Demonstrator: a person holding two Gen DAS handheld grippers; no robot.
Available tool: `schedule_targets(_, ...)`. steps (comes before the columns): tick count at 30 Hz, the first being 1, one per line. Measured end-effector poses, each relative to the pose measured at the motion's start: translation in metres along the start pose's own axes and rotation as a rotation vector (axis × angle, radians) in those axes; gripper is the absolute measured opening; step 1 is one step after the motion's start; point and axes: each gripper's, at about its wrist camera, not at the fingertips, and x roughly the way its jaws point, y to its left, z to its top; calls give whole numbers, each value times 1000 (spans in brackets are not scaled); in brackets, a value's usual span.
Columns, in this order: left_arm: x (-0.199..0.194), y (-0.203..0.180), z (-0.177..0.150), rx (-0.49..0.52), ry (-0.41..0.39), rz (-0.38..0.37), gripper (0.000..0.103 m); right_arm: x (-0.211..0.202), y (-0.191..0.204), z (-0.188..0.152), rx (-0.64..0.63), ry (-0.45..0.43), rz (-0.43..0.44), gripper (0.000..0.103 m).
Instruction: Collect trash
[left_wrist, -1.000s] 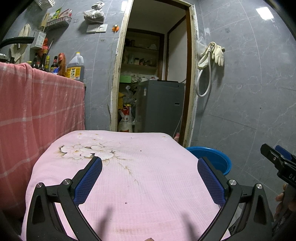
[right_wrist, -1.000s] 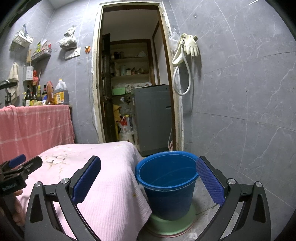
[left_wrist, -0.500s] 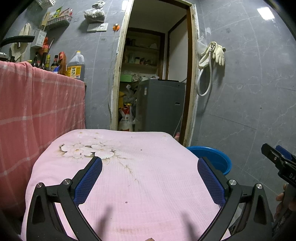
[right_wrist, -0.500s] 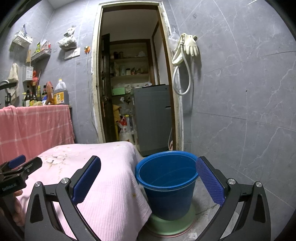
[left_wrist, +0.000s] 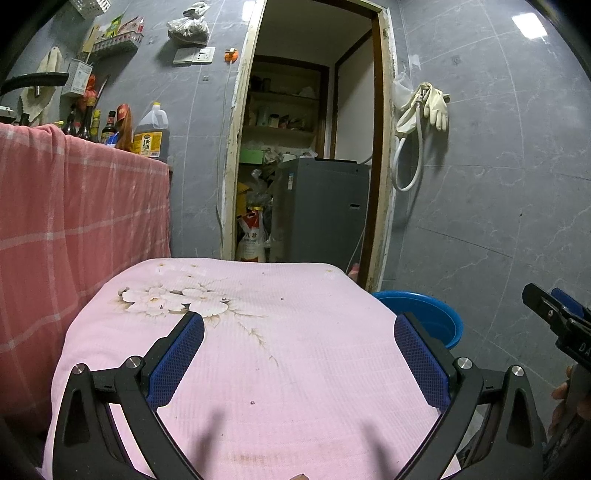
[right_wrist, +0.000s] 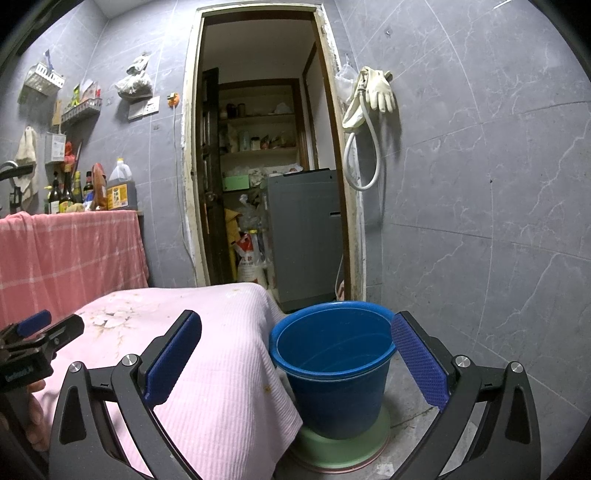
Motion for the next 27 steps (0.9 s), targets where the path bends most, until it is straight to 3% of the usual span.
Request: schedule_targets(27,0,2,0,0,2,0,101,0,2,0,-1,4,-3,103)
